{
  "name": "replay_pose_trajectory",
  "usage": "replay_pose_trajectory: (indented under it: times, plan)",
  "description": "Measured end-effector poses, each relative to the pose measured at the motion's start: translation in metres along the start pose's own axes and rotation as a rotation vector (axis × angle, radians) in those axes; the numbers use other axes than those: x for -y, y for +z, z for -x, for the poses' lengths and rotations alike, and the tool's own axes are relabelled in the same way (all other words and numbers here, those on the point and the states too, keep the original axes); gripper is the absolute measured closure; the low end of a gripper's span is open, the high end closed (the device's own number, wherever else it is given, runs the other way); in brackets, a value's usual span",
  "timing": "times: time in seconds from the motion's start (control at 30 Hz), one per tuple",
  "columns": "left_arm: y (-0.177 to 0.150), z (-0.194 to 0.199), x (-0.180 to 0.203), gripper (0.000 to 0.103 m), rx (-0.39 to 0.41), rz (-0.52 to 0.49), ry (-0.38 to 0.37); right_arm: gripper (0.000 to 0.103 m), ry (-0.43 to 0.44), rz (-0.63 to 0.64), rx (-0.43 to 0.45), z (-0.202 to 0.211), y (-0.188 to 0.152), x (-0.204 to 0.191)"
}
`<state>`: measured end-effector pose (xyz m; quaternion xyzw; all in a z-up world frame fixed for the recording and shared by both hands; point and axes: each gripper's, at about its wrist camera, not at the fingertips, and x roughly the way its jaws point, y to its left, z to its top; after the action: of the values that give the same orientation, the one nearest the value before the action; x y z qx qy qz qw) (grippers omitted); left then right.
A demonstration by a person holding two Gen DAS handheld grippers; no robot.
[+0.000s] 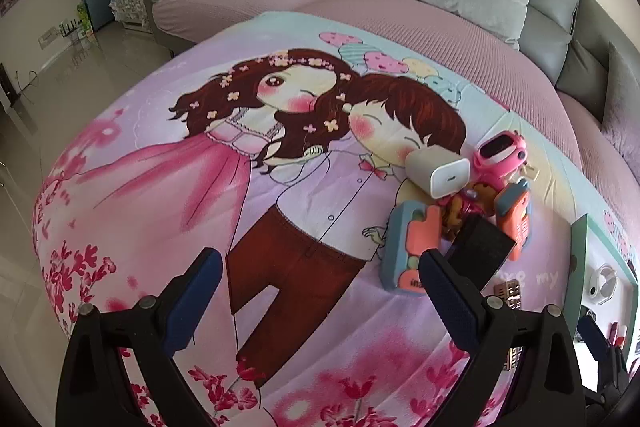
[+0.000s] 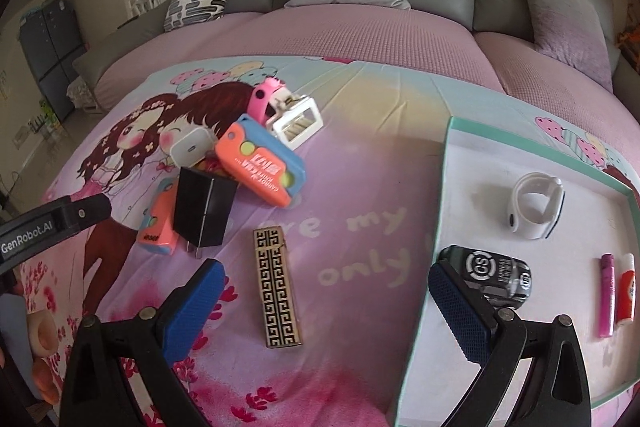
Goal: Organize rigid objects
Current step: 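Withdraw both open tools from the tray toward the remaining items, then grasp the blue-orange block with the left tool while the right tool grasps the gold patterned box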
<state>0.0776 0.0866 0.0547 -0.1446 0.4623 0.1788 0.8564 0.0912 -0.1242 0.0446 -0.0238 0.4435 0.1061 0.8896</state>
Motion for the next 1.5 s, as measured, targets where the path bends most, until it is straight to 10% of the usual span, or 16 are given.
replay_pose_trajectory:
  times: [1.37,1.5]
  plan:
    - [0.01,-0.062,0.043,0.005,-0.072,-0.143,-0.045,0.022,-0.005,0.053,-0.073,-0.035,-0.006,-0.021]
    - [0.012,-0.057,0.036,0.022,-0.072,-0.111,-0.064,0.032,-0.011,0.05,-0.075,-0.034,-0.006,-0.019]
